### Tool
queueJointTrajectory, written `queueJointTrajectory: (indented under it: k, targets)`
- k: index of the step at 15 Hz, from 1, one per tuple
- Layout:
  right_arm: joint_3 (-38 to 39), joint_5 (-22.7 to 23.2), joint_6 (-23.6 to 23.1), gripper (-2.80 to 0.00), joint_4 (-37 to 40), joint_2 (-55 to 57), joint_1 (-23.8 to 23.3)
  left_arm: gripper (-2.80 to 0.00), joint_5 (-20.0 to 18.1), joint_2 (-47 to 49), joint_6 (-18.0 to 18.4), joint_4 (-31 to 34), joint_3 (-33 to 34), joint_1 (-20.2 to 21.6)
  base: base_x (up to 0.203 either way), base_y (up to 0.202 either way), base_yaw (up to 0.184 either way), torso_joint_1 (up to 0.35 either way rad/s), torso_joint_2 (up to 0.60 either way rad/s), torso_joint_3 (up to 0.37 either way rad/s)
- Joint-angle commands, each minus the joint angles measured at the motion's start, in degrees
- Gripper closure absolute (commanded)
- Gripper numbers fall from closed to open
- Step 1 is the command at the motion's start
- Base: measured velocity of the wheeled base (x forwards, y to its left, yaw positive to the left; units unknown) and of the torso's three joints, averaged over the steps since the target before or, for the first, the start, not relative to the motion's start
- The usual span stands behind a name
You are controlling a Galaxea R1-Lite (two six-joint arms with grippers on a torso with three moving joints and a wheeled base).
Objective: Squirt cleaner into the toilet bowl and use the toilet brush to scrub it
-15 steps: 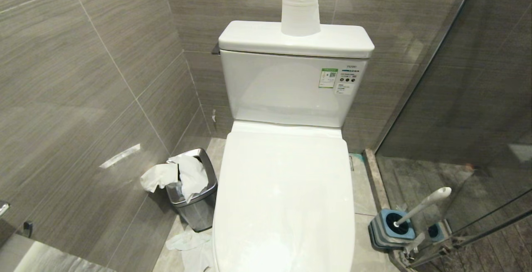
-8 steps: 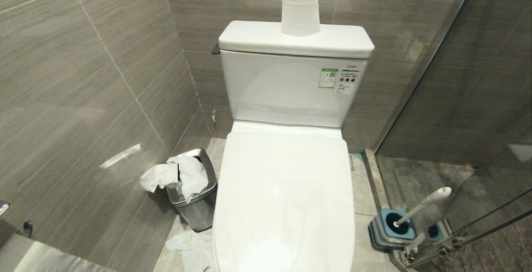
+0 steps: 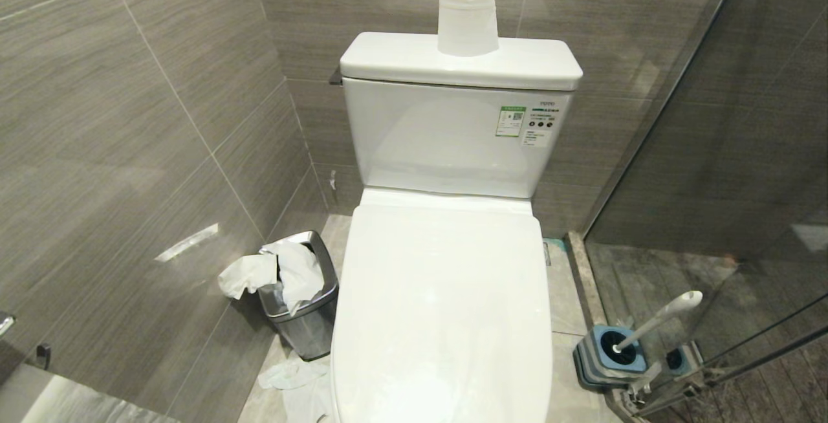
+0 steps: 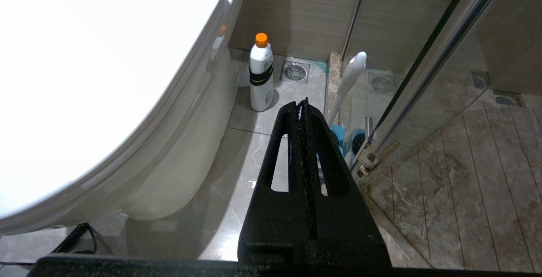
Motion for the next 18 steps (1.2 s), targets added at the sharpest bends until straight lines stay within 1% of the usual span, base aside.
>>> queueJointTrajectory:
  k: [1, 11, 14, 15, 16, 18]
  targets:
    - [-0.01, -0.01, 0.0, 0.0, 0.02, -0.04, 0.0, 0.0, 1.15, 0.09, -5.87, -0.09, 0.09, 0.01, 0.0, 0.0, 0.0, 0.0, 0.0, 0.0]
    - [-0.01, 0.07, -0.26, 0.0, 0.02, -0.04, 0.0, 0.0, 1.19, 0.09, -5.67, -0.09, 0.09, 0.01, 0.0, 0.0, 0.0, 0.0, 0.0, 0.0]
    - [-0.01, 0.8, -3.53, 0.0, 0.02, -0.04, 0.0, 0.0, 1.19, 0.09, -5.67, -0.09, 0.09, 0.01, 0.0, 0.0, 0.0, 0.0, 0.0, 0.0]
    - [-0.01, 1.9, -4.4, 0.0, -0.06, -0.04, 0.0, 0.0, 1.19, 0.09, -5.67, -0.09, 0.09, 0.01, 0.0, 0.0, 0.0, 0.0, 0.0, 0.0]
    - [-0.01, 1.91, -4.09, 0.0, 0.02, -0.04, 0.0, 0.0, 1.19, 0.09, -5.67, -0.09, 0.09, 0.01, 0.0, 0.0, 0.0, 0.0, 0.0, 0.0]
    - [-0.01, 0.57, 0.39, 0.0, 0.02, -0.04, 0.0, 0.0, 1.19, 0.09, -5.67, -0.09, 0.09, 0.01, 0.0, 0.0, 0.0, 0.0, 0.0, 0.0]
